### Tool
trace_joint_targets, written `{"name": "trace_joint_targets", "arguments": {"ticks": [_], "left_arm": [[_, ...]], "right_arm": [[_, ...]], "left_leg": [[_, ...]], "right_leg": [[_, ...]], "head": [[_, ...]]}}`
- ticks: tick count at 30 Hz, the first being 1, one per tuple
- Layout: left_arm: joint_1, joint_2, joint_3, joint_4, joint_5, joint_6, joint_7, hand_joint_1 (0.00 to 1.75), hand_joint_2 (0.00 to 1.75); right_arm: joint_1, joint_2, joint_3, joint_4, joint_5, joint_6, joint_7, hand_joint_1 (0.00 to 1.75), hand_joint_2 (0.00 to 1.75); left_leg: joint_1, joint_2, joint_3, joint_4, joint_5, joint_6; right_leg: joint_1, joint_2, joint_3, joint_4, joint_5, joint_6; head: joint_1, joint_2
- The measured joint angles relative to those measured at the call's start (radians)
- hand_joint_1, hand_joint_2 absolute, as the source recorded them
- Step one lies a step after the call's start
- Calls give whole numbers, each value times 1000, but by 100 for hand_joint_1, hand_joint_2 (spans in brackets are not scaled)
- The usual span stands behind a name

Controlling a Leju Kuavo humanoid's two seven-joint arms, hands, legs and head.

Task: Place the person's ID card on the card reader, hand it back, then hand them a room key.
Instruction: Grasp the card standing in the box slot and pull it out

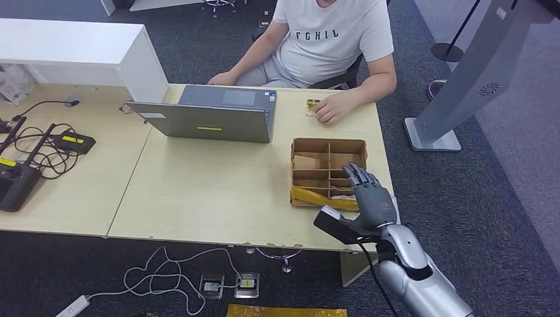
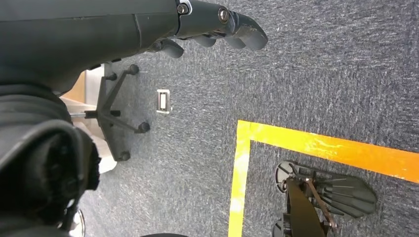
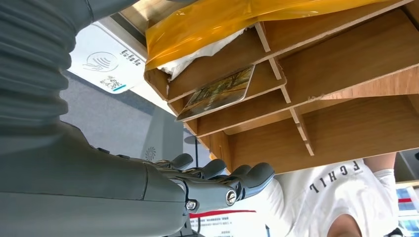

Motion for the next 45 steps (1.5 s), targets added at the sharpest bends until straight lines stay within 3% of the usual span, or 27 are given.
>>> {"name": "trace_joint_targets", "arguments": {"ticks": [20,45], "left_arm": [[0,-1,0,0,0,-1,-5,0,0],[0,-1,0,0,1,-4,-5,0,0]], "right_arm": [[-8,10,-23,0,55,53,15,0,175],[-82,56,-30,93,94,22,-34,0,175]], "left_leg": [[0,0,0,0,0,0],[0,0,0,0,0,0]], "right_leg": [[0,0,0,0,0,0],[0,0,0,0,0,0]], "head": [[0,0],[0,0]]}}
